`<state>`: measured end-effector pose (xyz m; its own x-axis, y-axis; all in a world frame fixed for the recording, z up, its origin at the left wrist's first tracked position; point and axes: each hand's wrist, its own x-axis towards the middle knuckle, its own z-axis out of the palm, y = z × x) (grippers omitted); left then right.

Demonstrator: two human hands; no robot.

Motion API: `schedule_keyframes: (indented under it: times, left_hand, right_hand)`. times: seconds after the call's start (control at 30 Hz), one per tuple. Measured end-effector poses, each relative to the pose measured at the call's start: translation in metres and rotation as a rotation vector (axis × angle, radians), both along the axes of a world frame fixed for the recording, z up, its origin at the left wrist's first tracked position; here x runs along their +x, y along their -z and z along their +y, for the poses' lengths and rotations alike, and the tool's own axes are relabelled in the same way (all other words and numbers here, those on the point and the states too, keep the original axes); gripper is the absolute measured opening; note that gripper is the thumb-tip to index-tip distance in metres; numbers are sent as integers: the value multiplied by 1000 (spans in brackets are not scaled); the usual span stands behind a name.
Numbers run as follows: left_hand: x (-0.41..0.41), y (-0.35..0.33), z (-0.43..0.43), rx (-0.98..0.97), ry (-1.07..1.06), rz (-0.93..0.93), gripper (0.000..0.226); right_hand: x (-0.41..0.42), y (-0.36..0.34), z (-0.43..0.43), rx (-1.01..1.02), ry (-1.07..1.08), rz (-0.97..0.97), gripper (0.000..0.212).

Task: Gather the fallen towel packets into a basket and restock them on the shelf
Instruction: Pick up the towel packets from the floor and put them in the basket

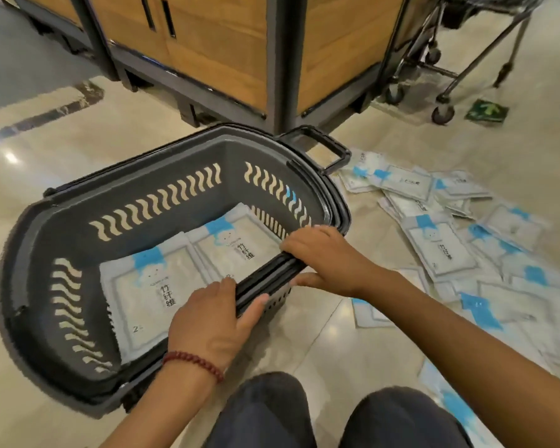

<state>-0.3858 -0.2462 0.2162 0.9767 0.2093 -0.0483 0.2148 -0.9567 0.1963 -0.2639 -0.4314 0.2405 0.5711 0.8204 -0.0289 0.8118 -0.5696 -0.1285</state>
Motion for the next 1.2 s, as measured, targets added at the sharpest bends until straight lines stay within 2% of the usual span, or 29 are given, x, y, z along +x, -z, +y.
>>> schedule_keyframes:
  times: [0.13,0.2,0.33,0.43,0.5,0.6,0.73,0.87,0.93,1.03,1.13,1.2]
  left_hand:
    - [18,-20,-9,-119,122,40,50]
    - [22,-27,-15,-152,142,45,45]
    - [27,-28,-48,-236,299,-276,42]
    - [40,-16,-104,-342,490,-422,47]
    - [54,6,-141,-426,555,-309,44]
    - [82,65,-181,-456,494,80,46]
    - [119,159,-201,-383,394,339,45]
    - [130,234,-203,-408,265,511,47]
    - [130,257,-200,-419,217,565,47]
    - [133,277,-197,-465,154,609,45]
    - [139,284,-202,-537,84,632,42]
    - [143,286,-208,-575,52,643,42]
  right_hand:
    - [-12,-7,-8,-33,89,-63,58]
    - [-17,-11,-24,49,192,-14,56]
    - [-31,11,-87,236,477,136,44]
    - [-37,60,-149,133,758,273,33]
    - [-37,100,-183,65,904,345,34]
    - [-25,160,-214,26,1054,453,40]
    - [25,227,-232,-77,1033,480,57]
    - [84,274,-231,-168,994,307,57]
    - [104,295,-233,-241,929,255,67]
    - [120,317,-243,-362,866,330,85]
    - [123,327,-257,-383,852,427,100]
    - [119,329,-262,-379,838,401,111]
